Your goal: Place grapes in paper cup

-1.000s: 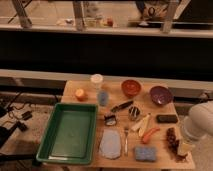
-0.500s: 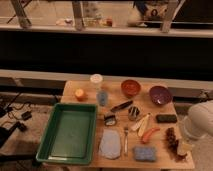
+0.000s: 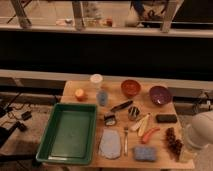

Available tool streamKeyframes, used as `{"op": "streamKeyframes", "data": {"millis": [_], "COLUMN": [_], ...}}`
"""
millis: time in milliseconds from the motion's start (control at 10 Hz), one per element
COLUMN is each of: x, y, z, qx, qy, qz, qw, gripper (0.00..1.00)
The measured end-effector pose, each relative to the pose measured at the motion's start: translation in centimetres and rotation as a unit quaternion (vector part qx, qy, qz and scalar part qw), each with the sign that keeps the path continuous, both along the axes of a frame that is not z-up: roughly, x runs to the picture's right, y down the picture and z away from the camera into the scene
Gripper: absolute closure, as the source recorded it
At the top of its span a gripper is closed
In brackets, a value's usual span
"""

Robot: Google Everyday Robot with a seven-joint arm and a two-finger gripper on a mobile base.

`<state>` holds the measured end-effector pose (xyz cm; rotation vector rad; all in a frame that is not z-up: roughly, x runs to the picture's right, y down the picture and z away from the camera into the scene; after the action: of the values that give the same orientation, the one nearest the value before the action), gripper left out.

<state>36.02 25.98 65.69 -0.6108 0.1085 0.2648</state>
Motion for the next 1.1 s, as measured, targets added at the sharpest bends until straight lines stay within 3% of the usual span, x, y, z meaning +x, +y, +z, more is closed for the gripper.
{"op": "streamKeyframes", "data": {"millis": [500, 1100], "x": [-1.2, 1.4], "y": [0.0, 1.6], "z": [2.0, 5.6], "qx": [0.009, -0.002], "qy": [-0.022, 0.002], "qz": [-0.003, 0.0], "qw": [0.9997, 1.0], "gripper": [0.2, 0.2]}}
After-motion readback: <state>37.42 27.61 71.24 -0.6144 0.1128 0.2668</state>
